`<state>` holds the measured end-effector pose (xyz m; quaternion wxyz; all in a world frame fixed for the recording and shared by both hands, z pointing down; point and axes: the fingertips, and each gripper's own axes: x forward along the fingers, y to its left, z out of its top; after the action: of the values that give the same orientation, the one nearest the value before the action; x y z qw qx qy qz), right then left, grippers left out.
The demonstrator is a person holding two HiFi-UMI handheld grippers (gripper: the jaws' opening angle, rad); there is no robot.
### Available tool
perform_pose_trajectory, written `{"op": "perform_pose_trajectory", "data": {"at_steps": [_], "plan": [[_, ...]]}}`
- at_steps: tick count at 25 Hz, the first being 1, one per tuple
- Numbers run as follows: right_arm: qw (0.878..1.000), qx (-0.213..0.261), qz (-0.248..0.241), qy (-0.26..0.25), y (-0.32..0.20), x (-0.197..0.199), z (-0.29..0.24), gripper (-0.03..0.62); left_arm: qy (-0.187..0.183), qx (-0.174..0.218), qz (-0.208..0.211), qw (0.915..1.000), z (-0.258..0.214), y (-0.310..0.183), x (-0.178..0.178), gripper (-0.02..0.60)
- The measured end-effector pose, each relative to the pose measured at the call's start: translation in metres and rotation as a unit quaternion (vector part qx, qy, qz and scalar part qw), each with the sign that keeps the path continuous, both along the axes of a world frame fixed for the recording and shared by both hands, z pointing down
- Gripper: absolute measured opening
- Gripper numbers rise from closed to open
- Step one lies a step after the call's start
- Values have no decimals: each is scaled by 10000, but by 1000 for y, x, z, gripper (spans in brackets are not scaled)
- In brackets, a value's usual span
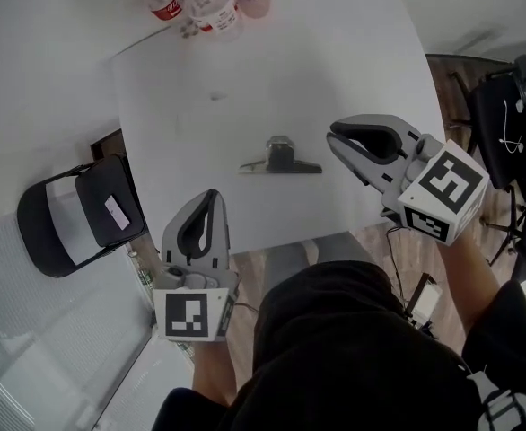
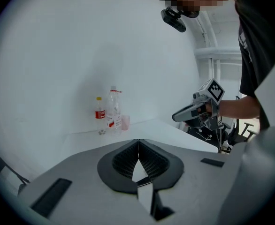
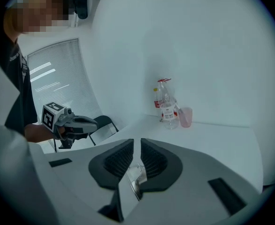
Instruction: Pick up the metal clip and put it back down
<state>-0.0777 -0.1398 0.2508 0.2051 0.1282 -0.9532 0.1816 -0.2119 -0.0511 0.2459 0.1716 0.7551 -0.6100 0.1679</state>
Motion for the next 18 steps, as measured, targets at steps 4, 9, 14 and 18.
{"op": "perform_pose_trajectory", "data": {"at_steps": [4, 9, 14, 18], "plan": [[9990, -285, -333, 112, 9, -13, 30, 126, 93, -181, -49, 9998, 25, 3, -6, 22], [9971, -517, -496, 262, 12, -25, 69, 126, 212, -368, -63, 9991, 56, 2, -9, 21], [9944, -716, -691, 345, 16, -37, 100, 126, 416, -329, -26, 9986, 83, -7, -7, 21], [9932, -813, -746, 376, 16, -45, 123, 126, 501, -712, -69, 9962, 116, -4, -8, 21]]}}
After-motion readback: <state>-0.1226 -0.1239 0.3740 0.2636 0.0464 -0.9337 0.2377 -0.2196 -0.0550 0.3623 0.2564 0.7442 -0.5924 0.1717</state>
